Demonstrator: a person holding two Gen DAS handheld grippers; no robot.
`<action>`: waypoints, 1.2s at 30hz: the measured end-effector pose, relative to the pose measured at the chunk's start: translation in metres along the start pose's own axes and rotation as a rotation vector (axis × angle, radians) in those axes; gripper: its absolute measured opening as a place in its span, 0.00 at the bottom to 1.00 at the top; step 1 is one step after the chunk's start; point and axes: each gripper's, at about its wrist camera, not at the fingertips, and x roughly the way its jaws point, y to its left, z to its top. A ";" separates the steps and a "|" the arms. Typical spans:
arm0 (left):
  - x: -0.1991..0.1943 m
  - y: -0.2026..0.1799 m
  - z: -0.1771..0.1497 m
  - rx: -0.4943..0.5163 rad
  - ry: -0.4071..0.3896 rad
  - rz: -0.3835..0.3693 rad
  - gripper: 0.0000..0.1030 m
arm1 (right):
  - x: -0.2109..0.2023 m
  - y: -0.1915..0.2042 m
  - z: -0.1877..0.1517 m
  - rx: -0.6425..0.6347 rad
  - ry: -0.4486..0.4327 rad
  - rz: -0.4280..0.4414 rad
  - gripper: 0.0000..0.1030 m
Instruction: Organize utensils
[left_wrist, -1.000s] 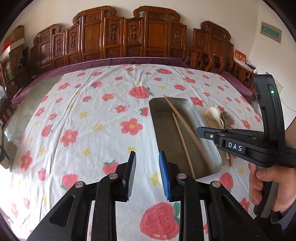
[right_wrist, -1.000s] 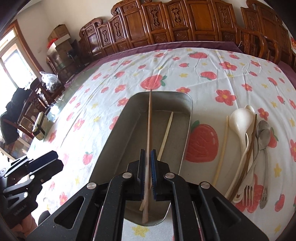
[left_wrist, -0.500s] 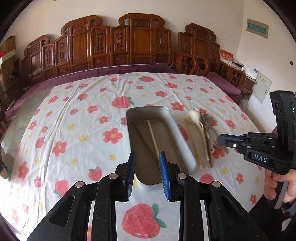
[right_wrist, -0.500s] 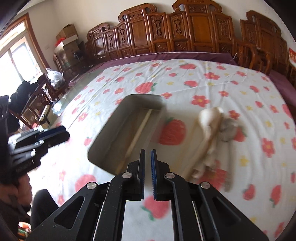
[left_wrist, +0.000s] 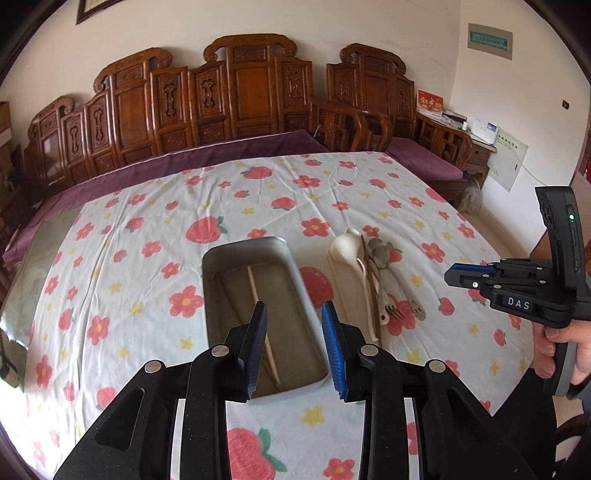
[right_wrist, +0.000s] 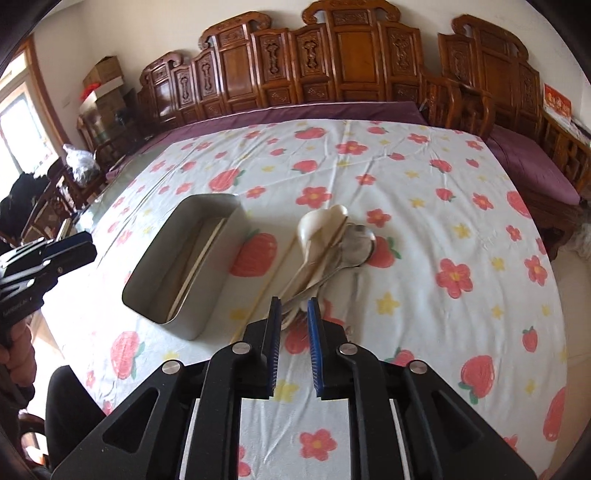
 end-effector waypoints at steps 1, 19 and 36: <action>0.003 -0.003 0.003 0.000 0.006 -0.012 0.28 | 0.003 -0.003 0.000 0.009 0.004 -0.002 0.16; 0.042 -0.030 0.007 0.014 0.063 -0.075 0.28 | 0.104 -0.027 0.015 0.130 0.134 0.009 0.25; 0.041 -0.034 -0.003 0.012 0.067 -0.108 0.28 | 0.138 -0.022 0.018 0.175 0.197 -0.060 0.22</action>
